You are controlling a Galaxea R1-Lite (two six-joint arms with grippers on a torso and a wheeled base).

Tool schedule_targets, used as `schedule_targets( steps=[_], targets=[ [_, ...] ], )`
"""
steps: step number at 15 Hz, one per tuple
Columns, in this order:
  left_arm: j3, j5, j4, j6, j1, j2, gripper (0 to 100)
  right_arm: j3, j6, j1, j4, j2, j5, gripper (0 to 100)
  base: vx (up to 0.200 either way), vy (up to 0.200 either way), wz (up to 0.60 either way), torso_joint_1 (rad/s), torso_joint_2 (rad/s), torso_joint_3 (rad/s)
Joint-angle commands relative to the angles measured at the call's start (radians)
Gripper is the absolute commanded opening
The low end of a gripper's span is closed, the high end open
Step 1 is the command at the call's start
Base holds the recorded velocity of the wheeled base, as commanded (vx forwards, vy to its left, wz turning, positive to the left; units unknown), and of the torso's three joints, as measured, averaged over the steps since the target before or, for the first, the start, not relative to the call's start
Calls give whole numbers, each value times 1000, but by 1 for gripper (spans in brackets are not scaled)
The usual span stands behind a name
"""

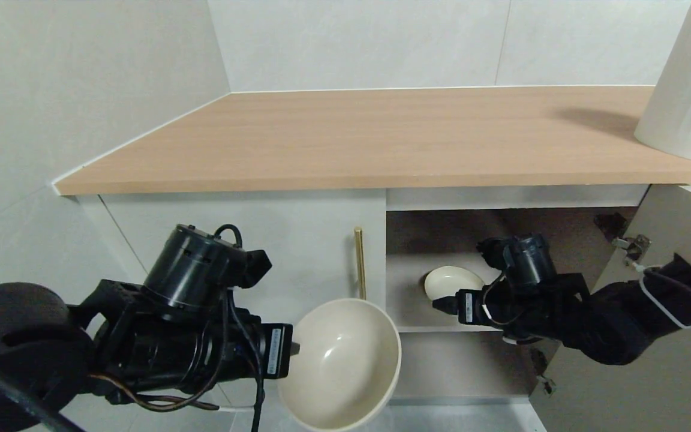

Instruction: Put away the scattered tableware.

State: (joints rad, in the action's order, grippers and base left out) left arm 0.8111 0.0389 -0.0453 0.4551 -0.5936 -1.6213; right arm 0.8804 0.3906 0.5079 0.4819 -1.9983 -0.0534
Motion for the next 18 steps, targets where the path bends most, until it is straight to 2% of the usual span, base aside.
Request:
schedule_targets(
  steps=[1,3,5,6,7,8,9,14,18],
  targets=[
    [-1,-1,-19,0,-29,-32,0,-57,-24,47,0,101,26,100,0,0,0,0,0,0],
    [-1,-28,-31,2,-58,-88,0,-120,-49,84,4,167,126,100,0,0,0,0,0,0],
    [5,-102,-27,2,-74,-143,0,-166,-118,90,10,191,184,100,0,0,0,0,0,0],
    [10,-136,-19,2,-75,-166,0,-179,-148,92,12,193,190,100,0,0,0,0,0,0],
    [10,-136,-19,2,-75,-166,0,-179,-148,92,12,193,190,100,0,0,0,0,0,0],
    [14,-183,-8,4,-75,-190,0,-186,-154,120,12,194,190,100,0,0,0,0,0,0],
    [16,-205,-7,4,-84,-204,0,-190,-154,138,12,194,190,100,0,0,0,0,0,0],
    [36,-206,-7,4,-121,-212,0,-201,-156,210,12,162,187,100,0,0,0,0,0,0],
    [34,-211,18,4,-150,-201,0,-192,-156,228,34,92,179,100,0,0,0,0,0,0]
  ],
)
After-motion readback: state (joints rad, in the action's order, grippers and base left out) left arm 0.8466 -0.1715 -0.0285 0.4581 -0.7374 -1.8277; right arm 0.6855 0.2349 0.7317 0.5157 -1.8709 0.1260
